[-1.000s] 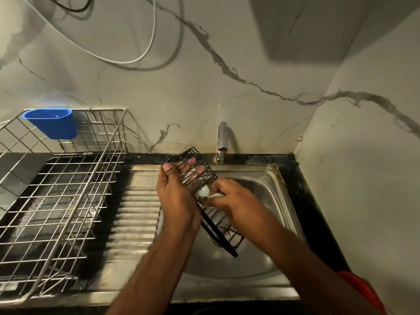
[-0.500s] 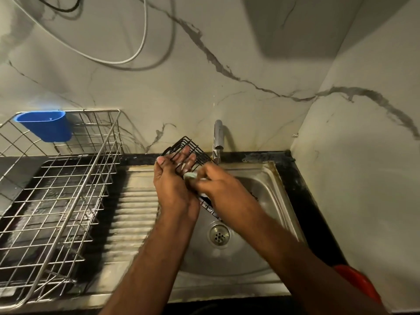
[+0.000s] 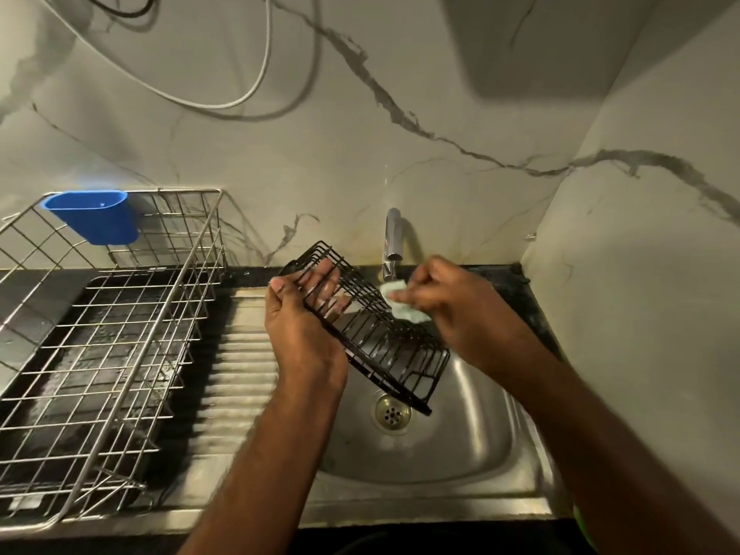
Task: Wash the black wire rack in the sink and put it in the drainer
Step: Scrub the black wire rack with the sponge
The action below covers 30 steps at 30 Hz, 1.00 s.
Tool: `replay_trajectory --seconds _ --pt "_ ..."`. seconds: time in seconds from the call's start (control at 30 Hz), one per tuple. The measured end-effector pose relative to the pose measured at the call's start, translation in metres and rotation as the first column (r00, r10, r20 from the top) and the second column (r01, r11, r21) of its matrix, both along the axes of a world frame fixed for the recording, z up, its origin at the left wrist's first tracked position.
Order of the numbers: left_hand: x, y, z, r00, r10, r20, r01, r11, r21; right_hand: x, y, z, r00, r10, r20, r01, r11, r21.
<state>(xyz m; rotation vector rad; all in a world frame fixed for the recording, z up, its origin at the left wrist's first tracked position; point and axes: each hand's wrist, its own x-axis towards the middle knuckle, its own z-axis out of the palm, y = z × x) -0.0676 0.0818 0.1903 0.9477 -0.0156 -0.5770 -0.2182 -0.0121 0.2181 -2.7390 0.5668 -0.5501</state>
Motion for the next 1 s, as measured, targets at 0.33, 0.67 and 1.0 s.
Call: replay_trajectory --seconds 0.33,0.67,1.0 --pt "-0.010 -0.003 0.003 0.998 -0.035 -0.055 0.032 0.999 -0.041 0.034 0.008 -0.015 0.992 0.050 0.112 -0.051 0.999 0.007" --pt "0.003 0.000 -0.007 0.998 -0.001 -0.066 0.003 0.999 0.033 -0.018 0.004 -0.037 0.982 0.019 -0.189 0.021 0.978 0.207" --pt "-0.030 0.001 -0.001 0.999 -0.050 -0.014 0.049 0.997 -0.059 0.046 0.031 0.004 0.983 -0.077 0.164 0.022 0.950 0.311"
